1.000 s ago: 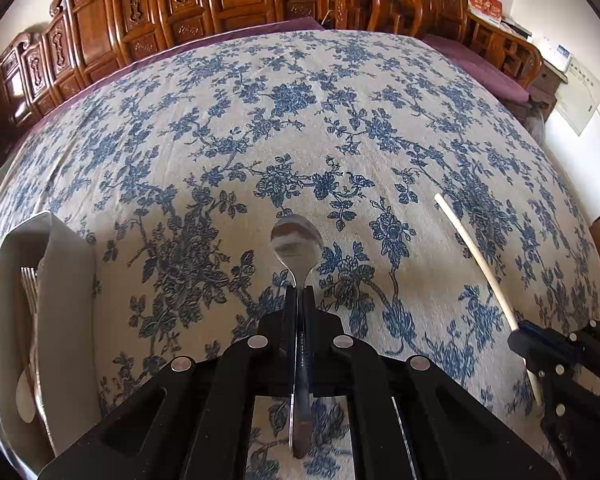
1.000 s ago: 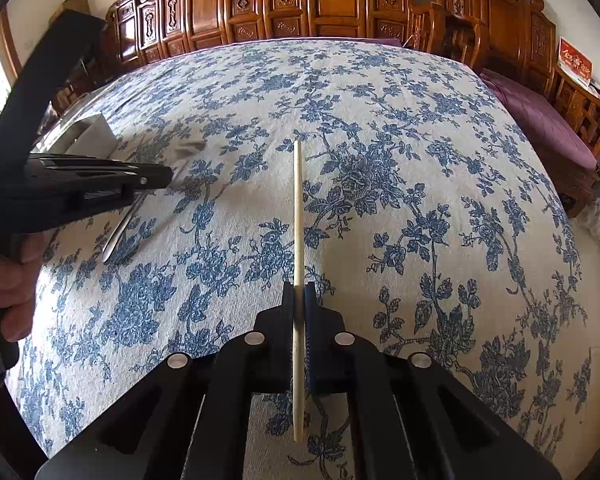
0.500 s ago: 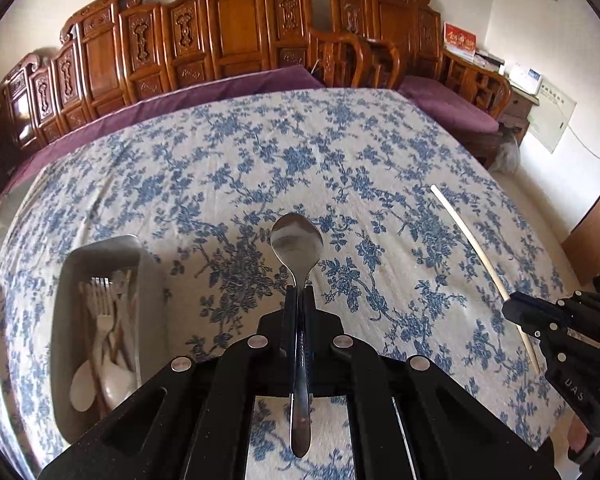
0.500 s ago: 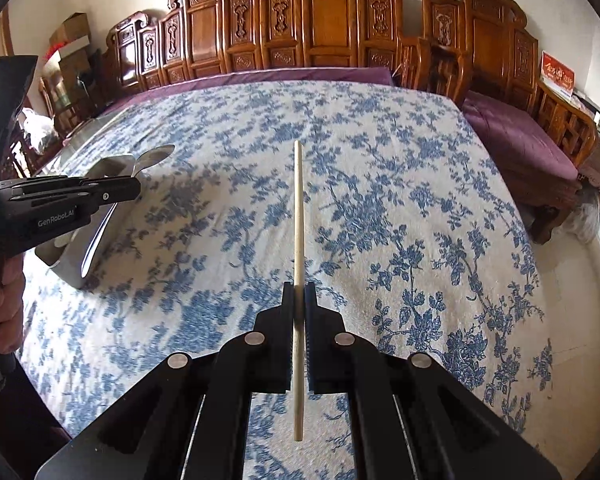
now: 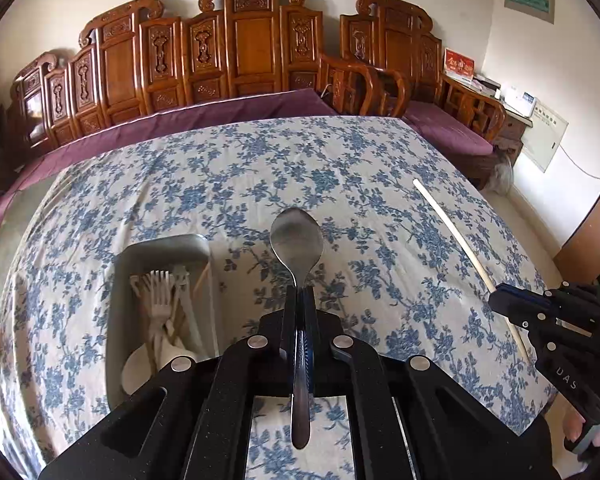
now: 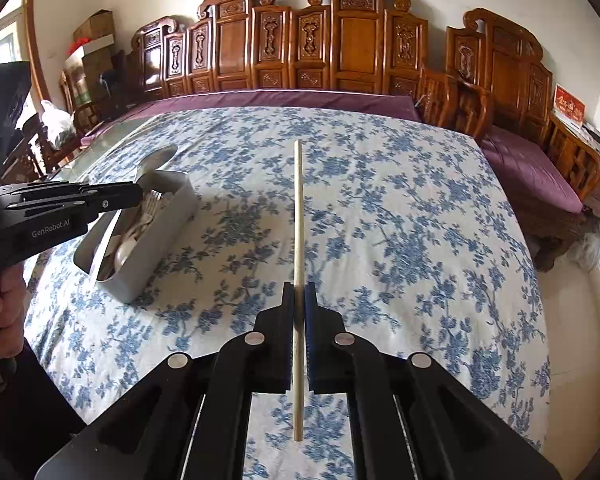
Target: Organize utensils
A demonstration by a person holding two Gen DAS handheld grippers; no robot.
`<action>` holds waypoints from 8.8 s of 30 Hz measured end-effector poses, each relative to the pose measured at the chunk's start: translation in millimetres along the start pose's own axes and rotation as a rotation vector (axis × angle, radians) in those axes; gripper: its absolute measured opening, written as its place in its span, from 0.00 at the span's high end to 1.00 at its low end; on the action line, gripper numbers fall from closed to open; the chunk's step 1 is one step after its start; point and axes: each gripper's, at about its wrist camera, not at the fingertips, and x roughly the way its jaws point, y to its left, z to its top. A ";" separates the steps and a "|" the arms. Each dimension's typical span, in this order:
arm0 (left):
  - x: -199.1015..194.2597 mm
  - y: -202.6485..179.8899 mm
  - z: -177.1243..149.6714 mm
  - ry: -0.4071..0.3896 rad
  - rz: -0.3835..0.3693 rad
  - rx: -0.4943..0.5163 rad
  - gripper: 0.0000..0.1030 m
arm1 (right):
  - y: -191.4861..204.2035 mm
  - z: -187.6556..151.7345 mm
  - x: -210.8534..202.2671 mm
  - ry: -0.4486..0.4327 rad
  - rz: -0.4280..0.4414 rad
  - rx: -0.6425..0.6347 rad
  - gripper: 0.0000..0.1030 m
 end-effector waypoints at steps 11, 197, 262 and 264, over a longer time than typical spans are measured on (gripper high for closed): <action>-4.9 57.2 -13.7 -0.013 0.011 -0.022 0.98 | 56.7 11.9 21.5 0.003 0.059 -0.037 0.94; -203.7 15.3 -59.8 -0.274 0.176 -0.080 0.08 | 84.2 -15.1 -162.6 -0.337 -0.053 0.083 0.03; -264.8 3.8 -57.5 -0.414 0.167 -0.107 0.08 | 108.1 -1.8 -219.7 -0.472 -0.086 0.057 0.03; -265.1 3.7 -57.8 -0.414 0.166 -0.108 0.08 | 108.2 -1.9 -219.7 -0.472 -0.086 0.058 0.03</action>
